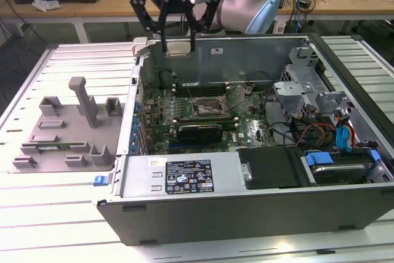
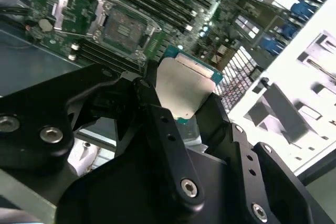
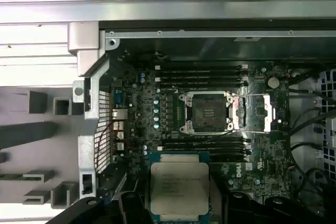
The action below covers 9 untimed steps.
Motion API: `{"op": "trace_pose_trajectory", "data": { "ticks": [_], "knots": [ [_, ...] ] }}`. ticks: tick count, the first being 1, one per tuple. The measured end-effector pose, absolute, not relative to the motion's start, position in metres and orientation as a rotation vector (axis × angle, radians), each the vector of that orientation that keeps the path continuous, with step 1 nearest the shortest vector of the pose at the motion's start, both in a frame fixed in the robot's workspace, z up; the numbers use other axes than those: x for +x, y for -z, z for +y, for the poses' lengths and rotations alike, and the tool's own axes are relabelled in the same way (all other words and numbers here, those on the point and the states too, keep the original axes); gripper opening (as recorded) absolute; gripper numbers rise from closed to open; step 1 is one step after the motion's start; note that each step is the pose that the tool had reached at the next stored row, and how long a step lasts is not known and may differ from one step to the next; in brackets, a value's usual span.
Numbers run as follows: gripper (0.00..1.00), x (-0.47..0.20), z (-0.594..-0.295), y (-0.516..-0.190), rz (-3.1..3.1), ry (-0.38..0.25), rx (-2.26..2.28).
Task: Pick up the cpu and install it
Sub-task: 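Pick up the cpu and move it towards the insertion slot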
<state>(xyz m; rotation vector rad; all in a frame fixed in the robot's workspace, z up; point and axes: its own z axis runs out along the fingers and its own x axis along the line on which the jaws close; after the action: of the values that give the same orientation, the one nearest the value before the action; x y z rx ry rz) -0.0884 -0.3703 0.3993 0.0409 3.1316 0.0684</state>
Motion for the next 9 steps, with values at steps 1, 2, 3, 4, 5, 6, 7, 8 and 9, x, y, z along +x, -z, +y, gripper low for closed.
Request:
{"op": "trace_pose_trajectory", "data": {
  "ticks": [1,2,3,4,5,6,7,8,9],
  "knots": [
    [0.54,-0.085,-0.370,-0.399,3.132,-0.068,0.041],
    [0.54,-0.080,-0.370,-0.399,3.132,-0.068,0.041],
    [0.54,-0.074,-0.370,-0.399,3.132,-0.068,0.041],
    [0.54,-0.066,-0.370,-0.399,3.132,-0.068,0.041],
    [0.54,-0.062,-0.370,-0.399,3.132,-0.068,0.041],
    [0.54,-0.058,-0.370,-0.399,3.132,-0.068,0.041],
    [0.54,-0.053,-0.370,-0.399,3.132,-0.068,0.041],
    [0.54,-0.049,-0.370,-0.399,3.132,-0.068,0.041],
    [0.54,-0.044,-0.370,-0.399,3.132,-0.068,0.041]
  ]
}}
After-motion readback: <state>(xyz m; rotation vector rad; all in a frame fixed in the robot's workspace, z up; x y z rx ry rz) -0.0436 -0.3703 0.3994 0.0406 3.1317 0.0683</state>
